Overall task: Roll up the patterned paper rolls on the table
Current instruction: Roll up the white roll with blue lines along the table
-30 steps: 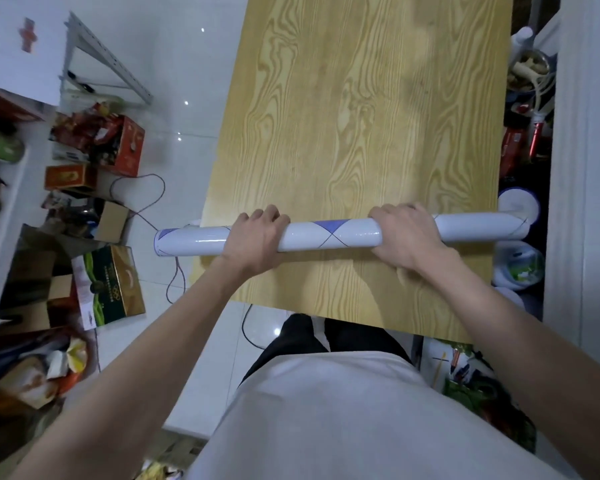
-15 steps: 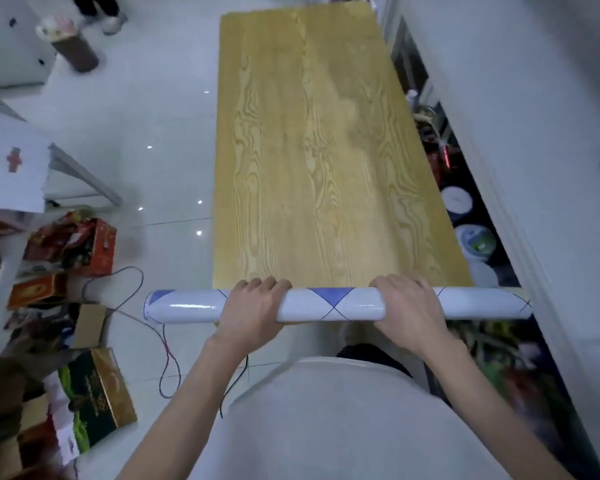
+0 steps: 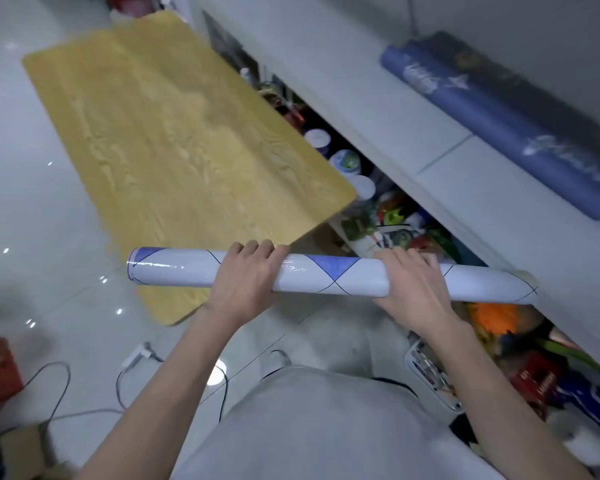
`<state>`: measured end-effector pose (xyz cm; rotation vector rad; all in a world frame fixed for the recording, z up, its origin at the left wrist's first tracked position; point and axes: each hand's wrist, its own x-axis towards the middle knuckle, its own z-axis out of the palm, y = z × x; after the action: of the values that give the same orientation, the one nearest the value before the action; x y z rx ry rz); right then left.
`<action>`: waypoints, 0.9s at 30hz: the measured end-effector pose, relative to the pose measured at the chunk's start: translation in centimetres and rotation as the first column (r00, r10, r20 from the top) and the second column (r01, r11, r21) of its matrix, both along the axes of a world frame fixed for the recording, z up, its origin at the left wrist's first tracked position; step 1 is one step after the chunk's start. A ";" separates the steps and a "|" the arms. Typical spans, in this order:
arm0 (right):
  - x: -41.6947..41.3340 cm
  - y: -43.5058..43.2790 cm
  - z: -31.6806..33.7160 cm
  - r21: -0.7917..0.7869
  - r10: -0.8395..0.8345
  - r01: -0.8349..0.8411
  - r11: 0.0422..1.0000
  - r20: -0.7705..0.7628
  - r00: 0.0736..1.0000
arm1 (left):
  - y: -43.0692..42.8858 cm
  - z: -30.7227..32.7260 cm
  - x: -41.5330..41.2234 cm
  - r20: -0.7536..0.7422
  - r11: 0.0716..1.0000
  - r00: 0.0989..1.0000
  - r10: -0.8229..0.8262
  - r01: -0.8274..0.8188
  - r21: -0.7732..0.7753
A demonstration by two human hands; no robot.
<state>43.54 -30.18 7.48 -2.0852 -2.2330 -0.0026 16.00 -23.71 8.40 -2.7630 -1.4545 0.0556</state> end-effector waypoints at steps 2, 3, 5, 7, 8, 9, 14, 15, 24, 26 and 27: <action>2.9 -2.9 0.4 0.011 -0.083 0.083 0.997 0.016 0.996 | -1.0 0.3 3.3 -0.003 0.996 0.996 -0.084 0.084 0.025; 4.6 -4.5 0.6 0.013 -0.128 0.127 0.992 0.031 0.991 | -1.6 0.5 5.2 -0.001 0.991 0.992 -0.130 0.130 0.035; 8.3 -8.6 1.0 0.015 -0.224 0.223 0.975 0.054 0.973 | -3.2 0.8 9.8 0.020 0.974 0.975 -0.222 0.221 0.044; 12.6 -13.4 1.6 0.010 -0.315 0.315 0.949 0.051 0.948 | -5.4 1.3 15.3 0.037 0.947 0.947 -0.320 0.318 0.048; 14.9 -15.9 2.0 0.006 -0.358 0.358 0.934 0.039 0.933 | -6.8 1.5 18.2 0.043 0.930 0.929 -0.367 0.365 0.052; 17.1 -18.5 2.4 0.003 -0.399 0.399 0.917 0.032 0.916 | -8.3 1.8 21.2 0.052 0.910 0.909 -0.414 0.412 0.055; 27.2 -29.6 3.5 -0.026 -0.566 0.568 0.823 0.053 0.823 | -15.0 2.9 34.9 0.103 0.786 0.780 -0.618 0.616 0.047; 28.7 -31.5 3.5 -0.028 -0.595 0.597 0.802 0.047 0.802 | -16.2 3.0 37.2 0.107 0.761 0.754 -0.648 0.648 0.040; 38.8 -37.9 1.7 -0.004 -0.686 0.688 0.726 0.067 0.724 | -19.9 1.5 50.3 0.094 0.642 0.640 -0.763 0.767 -0.015; 40.9 -37.3 1.2 -0.053 -0.692 0.693 0.719 0.041 0.721 | -19.0 0.8 52.9 0.087 0.615 0.615 -0.783 0.788 -0.037; 42.0 -37.0 1.0 -0.087 -0.698 0.695 0.714 0.000 0.716 | -18.5 0.4 54.2 0.075 0.597 0.599 -0.798 0.801 -0.038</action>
<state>85.51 -67.13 8.52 -2.8085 -1.2950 0.0722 70.20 -42.16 8.81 -3.1920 -0.0636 0.0172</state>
